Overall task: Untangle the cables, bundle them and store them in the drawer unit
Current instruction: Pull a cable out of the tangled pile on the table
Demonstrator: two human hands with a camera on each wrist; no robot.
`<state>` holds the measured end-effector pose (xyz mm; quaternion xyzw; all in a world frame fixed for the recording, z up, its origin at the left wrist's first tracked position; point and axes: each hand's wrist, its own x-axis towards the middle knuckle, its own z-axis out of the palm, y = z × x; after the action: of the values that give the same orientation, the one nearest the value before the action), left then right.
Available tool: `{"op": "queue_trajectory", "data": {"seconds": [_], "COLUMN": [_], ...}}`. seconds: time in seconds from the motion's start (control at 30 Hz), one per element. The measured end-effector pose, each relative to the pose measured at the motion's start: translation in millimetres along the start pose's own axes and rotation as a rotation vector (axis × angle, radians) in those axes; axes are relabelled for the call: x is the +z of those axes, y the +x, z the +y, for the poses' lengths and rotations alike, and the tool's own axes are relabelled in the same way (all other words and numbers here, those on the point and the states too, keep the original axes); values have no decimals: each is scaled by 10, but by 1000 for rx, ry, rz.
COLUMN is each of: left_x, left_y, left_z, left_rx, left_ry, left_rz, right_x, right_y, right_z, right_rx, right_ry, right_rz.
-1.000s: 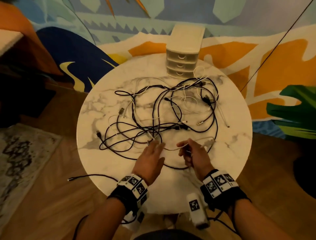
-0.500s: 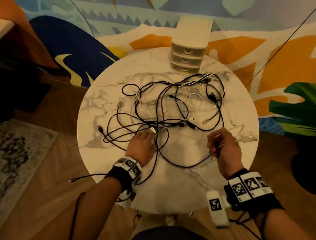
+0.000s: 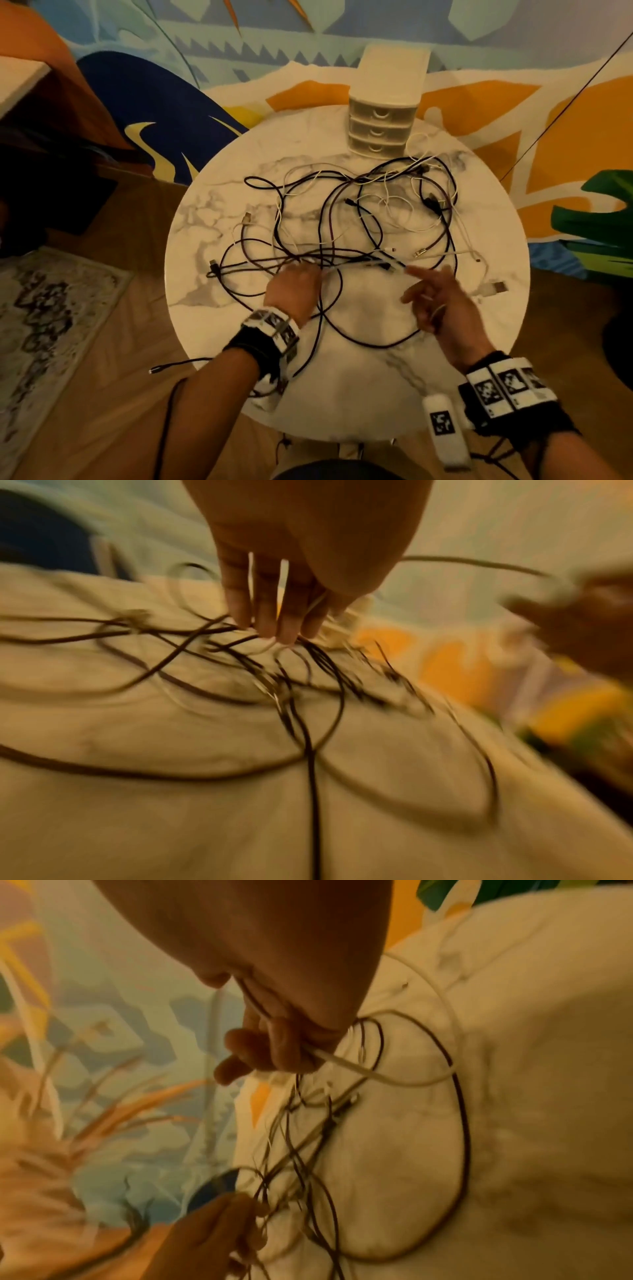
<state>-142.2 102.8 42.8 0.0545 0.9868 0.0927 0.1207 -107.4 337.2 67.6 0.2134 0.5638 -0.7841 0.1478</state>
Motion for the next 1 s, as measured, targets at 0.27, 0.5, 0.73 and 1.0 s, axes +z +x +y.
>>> {"op": "queue_trajectory", "data": {"seconds": [0.27,0.5,0.73,1.0], "left_x": [249,74,-131,-288], "left_y": [-304,-109,105,-298], "left_z": [276,-116,-353,26], "left_rx": [189,-44,-16,307], "left_ry": [300,118,-91,84], "left_rz": [-191,-174,344,-42], "right_x": [322,244,-9,-539], "right_y": [233,291,231,213], "right_z": [303,265,237,-179], "right_rx": [285,223,91,-83], "right_ry": [-219,-59,64,322], "right_rz": [-113,-114,-21,285]}}
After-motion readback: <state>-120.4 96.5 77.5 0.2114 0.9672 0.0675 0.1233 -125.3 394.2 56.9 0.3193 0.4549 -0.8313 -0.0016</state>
